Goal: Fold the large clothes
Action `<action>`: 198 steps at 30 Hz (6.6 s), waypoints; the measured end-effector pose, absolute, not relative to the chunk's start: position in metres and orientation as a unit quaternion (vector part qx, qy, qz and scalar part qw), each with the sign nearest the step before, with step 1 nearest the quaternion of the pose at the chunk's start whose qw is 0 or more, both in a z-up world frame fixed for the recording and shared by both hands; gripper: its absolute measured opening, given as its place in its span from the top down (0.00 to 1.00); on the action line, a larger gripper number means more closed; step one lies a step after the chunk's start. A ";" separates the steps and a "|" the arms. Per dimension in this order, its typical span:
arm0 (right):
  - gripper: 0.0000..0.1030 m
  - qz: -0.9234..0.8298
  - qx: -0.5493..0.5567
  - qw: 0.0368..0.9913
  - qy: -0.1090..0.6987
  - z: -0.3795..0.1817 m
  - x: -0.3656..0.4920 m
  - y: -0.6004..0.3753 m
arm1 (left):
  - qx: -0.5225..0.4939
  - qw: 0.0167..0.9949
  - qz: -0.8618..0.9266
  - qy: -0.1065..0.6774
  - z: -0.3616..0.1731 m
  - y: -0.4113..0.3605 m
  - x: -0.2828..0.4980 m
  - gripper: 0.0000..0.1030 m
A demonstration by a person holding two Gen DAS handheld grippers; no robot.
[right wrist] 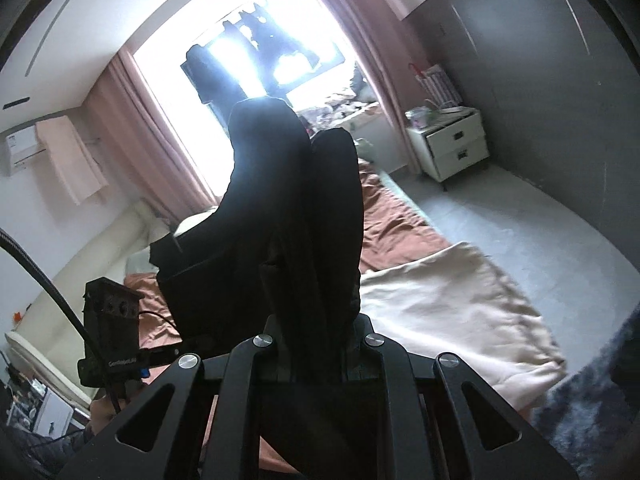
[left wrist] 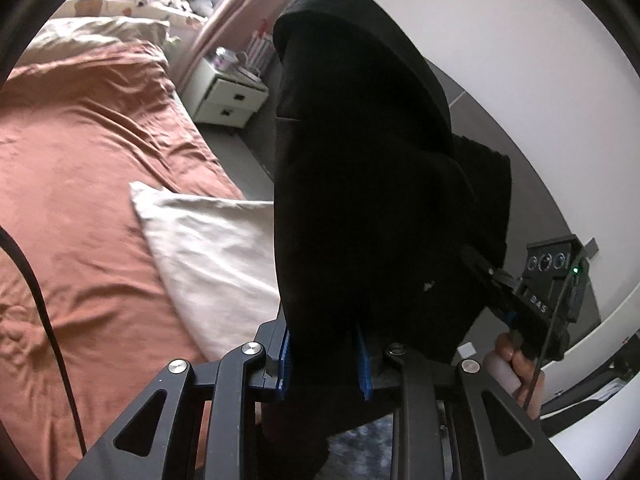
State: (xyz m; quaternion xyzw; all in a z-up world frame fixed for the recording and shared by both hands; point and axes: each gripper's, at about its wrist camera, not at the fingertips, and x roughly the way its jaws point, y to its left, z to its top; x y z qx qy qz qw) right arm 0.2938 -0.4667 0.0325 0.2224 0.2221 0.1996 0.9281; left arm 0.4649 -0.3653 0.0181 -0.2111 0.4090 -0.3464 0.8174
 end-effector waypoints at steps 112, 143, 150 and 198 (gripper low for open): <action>0.00 -0.061 0.289 0.926 0.235 0.113 0.017 -0.229 | -0.069 0.881 -0.302 0.358 0.027 -0.176 0.341 0.00; 0.00 0.060 0.112 0.971 0.203 0.148 -0.113 -0.095 | -0.047 0.959 -0.120 0.254 0.033 0.001 0.087 0.00; 0.00 0.022 0.112 0.975 0.191 0.111 -0.131 -0.082 | -0.050 0.963 -0.093 0.246 0.021 0.016 0.047 0.00; 0.00 0.069 0.124 0.974 0.178 0.070 -0.137 -0.018 | -0.070 0.977 -0.053 0.192 0.016 0.033 -0.009 0.00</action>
